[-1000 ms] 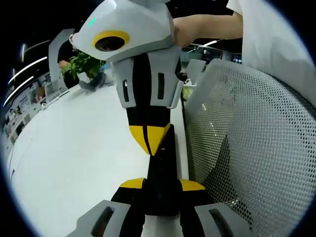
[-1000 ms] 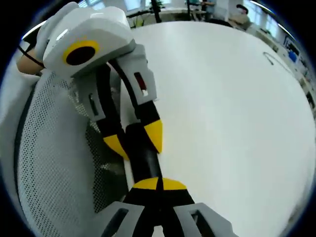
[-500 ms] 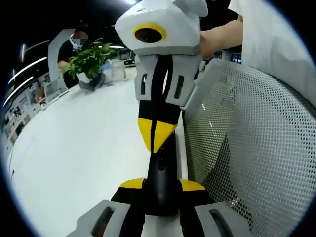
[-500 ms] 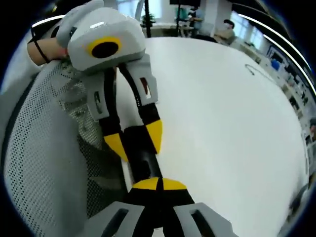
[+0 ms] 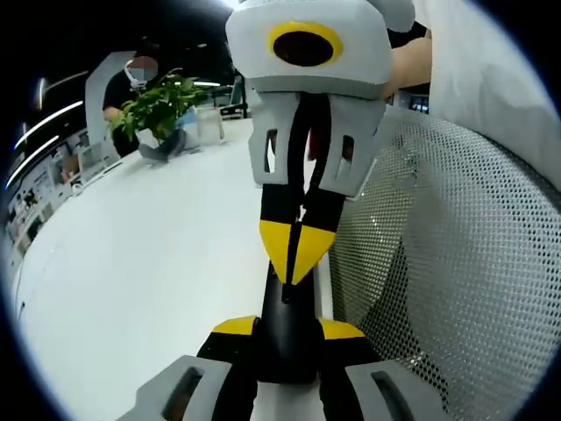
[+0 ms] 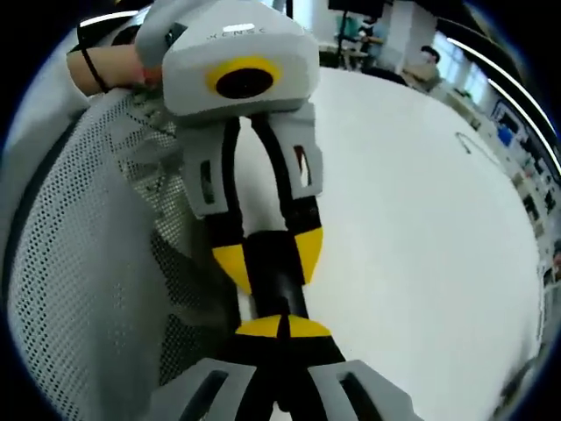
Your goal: Press the specified remote control buttons in sequence, fully releasing each button before pressing the next.
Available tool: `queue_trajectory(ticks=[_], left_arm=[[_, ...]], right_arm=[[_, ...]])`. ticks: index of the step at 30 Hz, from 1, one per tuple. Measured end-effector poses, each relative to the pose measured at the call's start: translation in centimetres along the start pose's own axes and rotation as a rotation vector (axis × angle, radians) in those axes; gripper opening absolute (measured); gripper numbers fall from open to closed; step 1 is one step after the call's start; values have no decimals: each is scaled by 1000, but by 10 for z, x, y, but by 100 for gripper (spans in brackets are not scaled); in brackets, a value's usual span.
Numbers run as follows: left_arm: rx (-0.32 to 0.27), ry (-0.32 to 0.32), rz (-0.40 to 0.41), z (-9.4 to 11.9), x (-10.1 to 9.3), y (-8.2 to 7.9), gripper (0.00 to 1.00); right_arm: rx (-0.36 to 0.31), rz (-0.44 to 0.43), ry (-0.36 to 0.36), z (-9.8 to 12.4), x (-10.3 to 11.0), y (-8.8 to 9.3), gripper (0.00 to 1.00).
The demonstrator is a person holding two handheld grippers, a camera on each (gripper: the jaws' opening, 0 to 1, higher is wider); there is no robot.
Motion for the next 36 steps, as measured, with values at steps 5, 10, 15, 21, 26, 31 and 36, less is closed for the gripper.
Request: queue_trajectory(ticks=[5,10,15,21,26,31,36], left_arm=[[2,-1,-2,0,0,0,24],[3,-3,-3,0,1,-1,24],[3,-3,-2,0,0,-1,24],[3,-3,-2,0,0,-1,24],[3,-1,-7,0,0,-1,24],[5,0,-6,-1,1,-1,24],[7,-4,-9,0,1,-1,24]], right_arm=[[-4,15,44,-2,-2,-3,0],[-27,-5,53,-1,-3,-1,0],[-59,-15,27,1,-2,0,0],[-44,15,27,0,0,-3,0],[9,152,67,-2,0,-4,0],[34,210,116,-3,2,-6,0],[17,219,176,-3,3,-5,0]])
Point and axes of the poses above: the point that each gripper's makers call its tool centre point, and the gripper's own axes: z roughly backward along the fingers, x roughly to its left, y roughly out of its underside, the point moved 3 cm from there along z, roughly backward along the fingers, and after that the axes turned 14 degrees about x, right-handed, at the moved point
